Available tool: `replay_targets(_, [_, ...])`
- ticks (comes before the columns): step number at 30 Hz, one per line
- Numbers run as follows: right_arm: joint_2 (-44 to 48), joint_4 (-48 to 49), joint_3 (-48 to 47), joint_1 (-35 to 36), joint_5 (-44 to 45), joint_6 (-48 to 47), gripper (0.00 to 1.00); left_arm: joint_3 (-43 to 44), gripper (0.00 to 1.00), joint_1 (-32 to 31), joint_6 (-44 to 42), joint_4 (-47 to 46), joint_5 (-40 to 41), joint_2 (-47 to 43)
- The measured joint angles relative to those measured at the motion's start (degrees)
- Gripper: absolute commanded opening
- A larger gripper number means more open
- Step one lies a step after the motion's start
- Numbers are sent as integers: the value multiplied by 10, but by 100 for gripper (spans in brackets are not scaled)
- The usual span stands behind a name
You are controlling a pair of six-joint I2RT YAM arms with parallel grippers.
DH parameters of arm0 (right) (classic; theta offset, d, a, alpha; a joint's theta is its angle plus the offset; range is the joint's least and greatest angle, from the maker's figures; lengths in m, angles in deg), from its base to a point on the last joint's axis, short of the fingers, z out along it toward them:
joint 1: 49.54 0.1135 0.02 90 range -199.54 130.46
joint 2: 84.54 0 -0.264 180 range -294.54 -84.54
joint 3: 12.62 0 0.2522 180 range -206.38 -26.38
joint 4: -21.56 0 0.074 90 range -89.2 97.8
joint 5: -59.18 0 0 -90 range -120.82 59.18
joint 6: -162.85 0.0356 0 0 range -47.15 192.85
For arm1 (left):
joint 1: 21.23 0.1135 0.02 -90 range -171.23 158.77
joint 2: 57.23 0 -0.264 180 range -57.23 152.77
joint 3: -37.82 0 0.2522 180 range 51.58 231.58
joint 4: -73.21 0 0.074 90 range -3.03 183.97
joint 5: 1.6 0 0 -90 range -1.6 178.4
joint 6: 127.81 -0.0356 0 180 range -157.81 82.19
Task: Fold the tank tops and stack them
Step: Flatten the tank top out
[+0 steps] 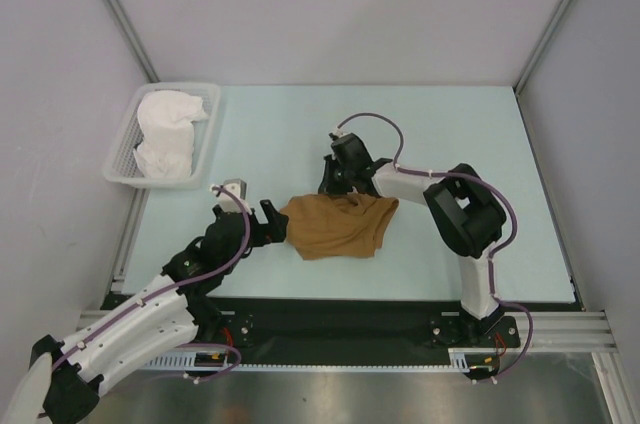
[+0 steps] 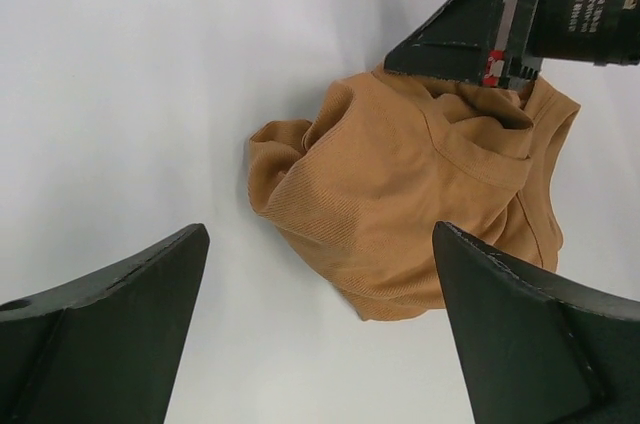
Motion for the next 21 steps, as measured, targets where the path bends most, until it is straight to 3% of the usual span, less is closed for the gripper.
replay_targets(6, [72, 5, 25, -19, -9, -16, 0, 0, 100, 0, -10, 14, -2, -7])
replay_targets(17, [438, 29, 105, -161, -42, -71, 0, 48, 100, 0, -54, -13, -47, 85])
replay_targets(21, [523, 16, 139, -220, -62, -82, 0, 92, 100, 0, -70, -30, -57, 134])
